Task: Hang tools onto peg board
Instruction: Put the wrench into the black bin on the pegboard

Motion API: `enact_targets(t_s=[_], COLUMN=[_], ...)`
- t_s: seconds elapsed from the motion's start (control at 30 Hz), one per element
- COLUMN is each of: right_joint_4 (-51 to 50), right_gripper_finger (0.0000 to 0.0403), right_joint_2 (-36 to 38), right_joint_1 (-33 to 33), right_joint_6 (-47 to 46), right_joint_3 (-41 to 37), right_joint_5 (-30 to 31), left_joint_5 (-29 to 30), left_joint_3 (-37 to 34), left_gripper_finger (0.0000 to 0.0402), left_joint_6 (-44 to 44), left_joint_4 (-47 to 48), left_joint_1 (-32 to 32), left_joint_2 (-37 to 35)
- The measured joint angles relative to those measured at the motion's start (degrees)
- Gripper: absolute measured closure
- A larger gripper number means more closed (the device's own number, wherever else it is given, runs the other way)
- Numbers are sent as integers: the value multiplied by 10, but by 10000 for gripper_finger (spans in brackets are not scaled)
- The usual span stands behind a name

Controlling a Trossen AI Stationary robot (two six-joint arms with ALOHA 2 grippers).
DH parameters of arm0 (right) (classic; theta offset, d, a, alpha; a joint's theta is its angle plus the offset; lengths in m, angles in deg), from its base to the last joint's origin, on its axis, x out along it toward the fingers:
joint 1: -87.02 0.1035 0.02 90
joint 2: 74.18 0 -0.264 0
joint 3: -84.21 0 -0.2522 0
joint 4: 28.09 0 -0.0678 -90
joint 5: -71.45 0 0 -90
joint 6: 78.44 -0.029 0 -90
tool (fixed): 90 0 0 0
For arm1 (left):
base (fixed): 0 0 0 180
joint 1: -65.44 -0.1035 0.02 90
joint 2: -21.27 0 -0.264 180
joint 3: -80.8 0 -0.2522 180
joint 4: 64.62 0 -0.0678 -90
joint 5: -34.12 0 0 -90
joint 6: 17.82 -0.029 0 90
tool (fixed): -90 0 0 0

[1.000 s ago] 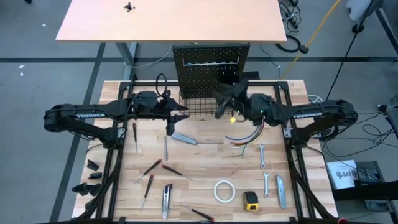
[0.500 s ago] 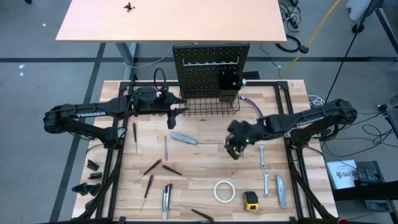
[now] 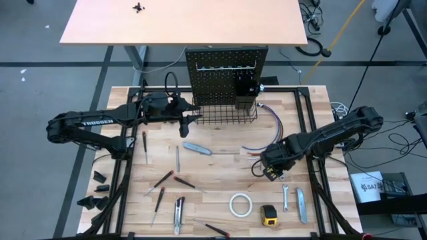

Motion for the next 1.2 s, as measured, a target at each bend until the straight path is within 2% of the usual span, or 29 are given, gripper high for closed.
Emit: enact_targets(t_s=[0.13, 0.4, 0.73, 0.83, 1.03, 1.2], right_joint_4=[13, 106, 125, 128, 135, 147], right_gripper_finger=[238, 238, 245, 268, 340, 377], right_joint_2=[0, 0, 0, -7, -59, -89], right_joint_1=[2, -6, -14, -12, -8, -3], right_joint_6=[-49, -81, -195, -212, -215, -183], right_joint_3=[-45, -121, -141, -141, -138, -128], right_joint_5=[-2, 4, 49, 52, 49, 48], left_joint_5=[0, -3, -20, -21, -21, -21], left_joint_3=[0, 0, 0, 0, 0, 0], left_gripper_finger=[244, 244, 244, 244, 244, 244], left_joint_6=[0, 29, 31, 31, 31, 30], left_joint_4=[1, -22, -67, -71, -70, -70], left_joint_1=[0, 0, 0, 0, 0, 0], left_joint_2=[4, 40, 84, 89, 89, 89])
